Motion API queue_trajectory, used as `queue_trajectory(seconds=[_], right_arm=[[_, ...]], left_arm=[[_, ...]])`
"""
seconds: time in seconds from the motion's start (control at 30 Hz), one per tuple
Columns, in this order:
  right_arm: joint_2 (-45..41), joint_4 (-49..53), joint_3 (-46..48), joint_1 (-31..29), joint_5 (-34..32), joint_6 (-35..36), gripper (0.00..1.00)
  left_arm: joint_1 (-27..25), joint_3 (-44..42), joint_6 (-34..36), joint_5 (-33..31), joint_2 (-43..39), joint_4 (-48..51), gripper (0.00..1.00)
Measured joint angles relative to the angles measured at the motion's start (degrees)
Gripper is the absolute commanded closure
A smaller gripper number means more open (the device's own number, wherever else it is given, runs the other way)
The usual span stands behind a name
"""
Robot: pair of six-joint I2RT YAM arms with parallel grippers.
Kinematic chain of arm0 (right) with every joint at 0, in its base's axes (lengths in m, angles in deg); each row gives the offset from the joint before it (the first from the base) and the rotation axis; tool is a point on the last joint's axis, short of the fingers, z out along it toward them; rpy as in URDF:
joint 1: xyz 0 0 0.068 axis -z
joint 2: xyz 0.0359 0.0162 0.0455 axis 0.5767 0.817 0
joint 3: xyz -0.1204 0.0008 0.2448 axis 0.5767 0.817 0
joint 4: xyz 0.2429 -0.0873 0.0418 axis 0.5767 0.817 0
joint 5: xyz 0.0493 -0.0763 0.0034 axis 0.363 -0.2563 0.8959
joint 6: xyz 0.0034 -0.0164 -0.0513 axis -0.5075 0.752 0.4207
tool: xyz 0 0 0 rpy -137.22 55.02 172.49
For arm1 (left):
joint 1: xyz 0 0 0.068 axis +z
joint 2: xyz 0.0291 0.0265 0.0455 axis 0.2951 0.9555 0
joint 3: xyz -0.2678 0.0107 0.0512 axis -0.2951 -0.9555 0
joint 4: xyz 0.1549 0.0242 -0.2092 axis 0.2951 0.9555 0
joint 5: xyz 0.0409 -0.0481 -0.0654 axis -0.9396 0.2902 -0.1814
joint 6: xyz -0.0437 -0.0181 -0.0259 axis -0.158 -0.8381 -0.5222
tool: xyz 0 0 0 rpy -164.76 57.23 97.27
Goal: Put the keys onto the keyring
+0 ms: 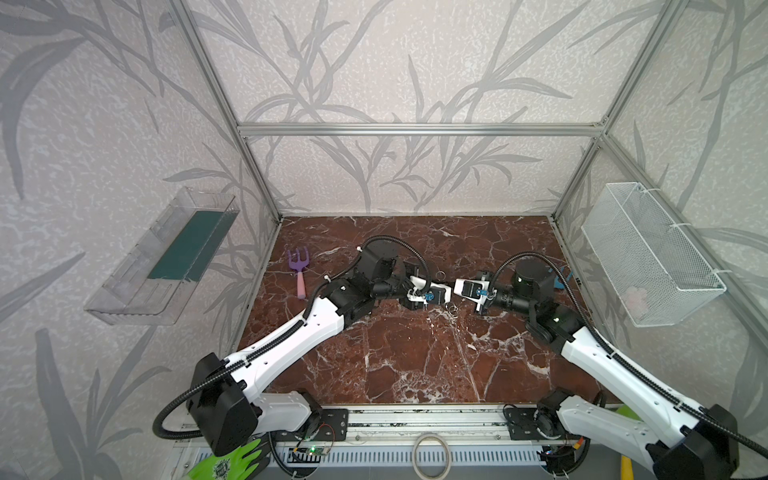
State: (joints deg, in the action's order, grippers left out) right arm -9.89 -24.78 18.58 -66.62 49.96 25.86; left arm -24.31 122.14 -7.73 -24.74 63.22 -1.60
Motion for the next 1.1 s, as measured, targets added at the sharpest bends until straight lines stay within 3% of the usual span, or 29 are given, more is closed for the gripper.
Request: queue_trajectory(seconds=[0.17,0.3,0.47,0.77,0.93,1.1], right_arm=[[-1.3,-3.0,2.8,-0.3,-1.6,0.5,0.81],[-1.6,-4.9,6.2,0.1,-1.6,0.4,0.8],[-1.8,-7.8,8.1,1.6,-1.4,-1.9,0.7],[0.2,-16.0,9.8,7.1,0.2,-15.9,0.67],[8.5,-18.9,9.7,6.6,-0.3,-28.4,0.7],[19.3,-16.5,7.1,2.9,-2.5,-34.5,0.7]], left_arm=[[-0.4,0.0,-1.7,1.0,0.0,-1.2,1.0],[-0.4,0.0,-4.6,2.7,0.0,-3.4,1.0],[0.9,-0.3,-8.1,3.5,0.0,-5.4,1.0],[8.3,-9.2,-15.6,2.8,-2.2,-11.5,1.0],[12.6,-15.4,-17.8,0.7,-7.2,-12.0,1.0],[17.5,-17.5,-18.8,-0.3,-11.3,-11.6,1.0]])
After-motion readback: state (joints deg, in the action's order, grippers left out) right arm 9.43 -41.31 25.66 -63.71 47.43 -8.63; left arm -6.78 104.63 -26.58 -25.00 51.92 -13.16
